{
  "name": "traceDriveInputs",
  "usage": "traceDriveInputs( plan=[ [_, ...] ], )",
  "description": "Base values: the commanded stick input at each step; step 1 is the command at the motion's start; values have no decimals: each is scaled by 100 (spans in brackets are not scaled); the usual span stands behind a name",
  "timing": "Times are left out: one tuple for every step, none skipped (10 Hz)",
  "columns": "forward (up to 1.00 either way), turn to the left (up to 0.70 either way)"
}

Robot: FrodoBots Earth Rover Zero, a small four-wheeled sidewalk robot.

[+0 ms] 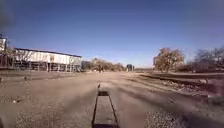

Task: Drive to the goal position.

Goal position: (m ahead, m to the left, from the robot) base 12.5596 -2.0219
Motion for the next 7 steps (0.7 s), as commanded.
traceDriveInputs(
  plan=[
    [50, -50],
    [50, -50],
    [50, -50],
    [50, -50],
    [50, 0],
    [50, 0],
    [50, 0]
  ],
)
